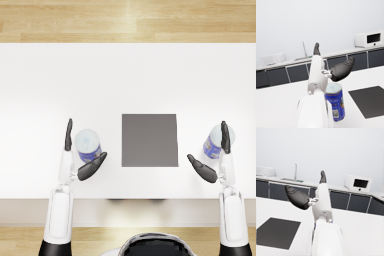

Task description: Pick up the blue can on the left and place it in the middle, then pick up the blue can on the right and place it on top of the can in the middle

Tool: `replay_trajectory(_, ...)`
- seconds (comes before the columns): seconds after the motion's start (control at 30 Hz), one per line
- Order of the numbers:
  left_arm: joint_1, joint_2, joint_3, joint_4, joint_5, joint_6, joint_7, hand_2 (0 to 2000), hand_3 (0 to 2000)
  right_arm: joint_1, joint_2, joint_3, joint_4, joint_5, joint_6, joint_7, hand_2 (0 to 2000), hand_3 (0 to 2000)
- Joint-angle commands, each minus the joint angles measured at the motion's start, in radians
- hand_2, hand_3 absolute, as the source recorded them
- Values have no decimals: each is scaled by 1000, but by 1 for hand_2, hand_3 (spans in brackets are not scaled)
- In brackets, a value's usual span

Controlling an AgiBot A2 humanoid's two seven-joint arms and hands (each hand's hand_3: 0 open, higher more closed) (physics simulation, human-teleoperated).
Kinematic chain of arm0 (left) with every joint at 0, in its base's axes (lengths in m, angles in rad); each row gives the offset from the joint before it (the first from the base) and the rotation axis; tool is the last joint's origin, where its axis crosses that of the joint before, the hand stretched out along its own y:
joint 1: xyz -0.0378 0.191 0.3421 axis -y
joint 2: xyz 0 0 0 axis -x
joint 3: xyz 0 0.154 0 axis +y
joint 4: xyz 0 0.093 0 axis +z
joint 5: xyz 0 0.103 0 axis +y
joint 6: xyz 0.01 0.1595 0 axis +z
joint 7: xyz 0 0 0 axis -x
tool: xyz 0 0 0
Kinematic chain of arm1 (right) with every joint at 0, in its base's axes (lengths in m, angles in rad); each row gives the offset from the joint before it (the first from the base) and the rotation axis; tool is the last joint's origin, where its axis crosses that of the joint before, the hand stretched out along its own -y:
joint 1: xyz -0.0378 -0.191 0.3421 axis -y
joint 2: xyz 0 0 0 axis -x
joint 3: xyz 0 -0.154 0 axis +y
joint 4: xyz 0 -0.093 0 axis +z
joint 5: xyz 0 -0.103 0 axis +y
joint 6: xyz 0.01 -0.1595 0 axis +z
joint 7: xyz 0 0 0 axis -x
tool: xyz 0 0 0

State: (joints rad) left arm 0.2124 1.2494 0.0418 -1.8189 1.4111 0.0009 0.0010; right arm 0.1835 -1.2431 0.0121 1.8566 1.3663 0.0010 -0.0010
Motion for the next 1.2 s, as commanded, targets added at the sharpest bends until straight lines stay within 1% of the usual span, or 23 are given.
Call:
replay_trajectory(0.03, 7, 3, -36, 18, 17, 0, 0, 0, 0, -3, -2, -102, 4, 16, 0, 0, 0, 0)
replay_trajectory(0.17, 0, 9, -30, 50, 47, -1, -1, 0, 0, -15, -9, -149, -40, 47, -1, 1, 0, 0)
replay_trajectory(0.33, -11, 17, -7, 131, 56, -1, -1, 0, 0, -24, -17, -130, -131, 56, -1, 1, 0, 0)
replay_trajectory(0.37, -12, 19, 24, 237, 57, -1, -1, 0, 0, -9, -17, -111, -285, 56, -1, 1, 0, 0)
replay_trajectory(0.4, -13, 21, 25, 255, 57, -1, -1, 0, 0, -6, -18, -107, -312, 57, -1, 1, 0, 0)
replay_trajectory(0.53, -9, 30, 25, 298, 58, -1, -1, 0, 0, -12, -27, -89, -344, 58, -1, 1, 0, 0)
replay_trajectory(0.7, 3, 44, 41, 358, 58, -1, -1, 0, 0, 4, -37, -102, -415, 58, -1, 1, 0, 0)
replay_trajectory(0.83, 18, 56, 50, 420, 58, -1, -1, 0, 0, 44, -45, -106, -533, 58, -1, 1, 0, 0)
replay_trajectory(0.97, 39, 69, 58, 502, 58, 0, -1, 0, 0, 79, -55, -73, -624, 58, -1, 1, 0, 0)
replay_trajectory(1.2, 68, 89, 56, 570, 58, -1, -1, 0, 0, 131, -72, -70, -675, 58, -1, 1, 0, 0)
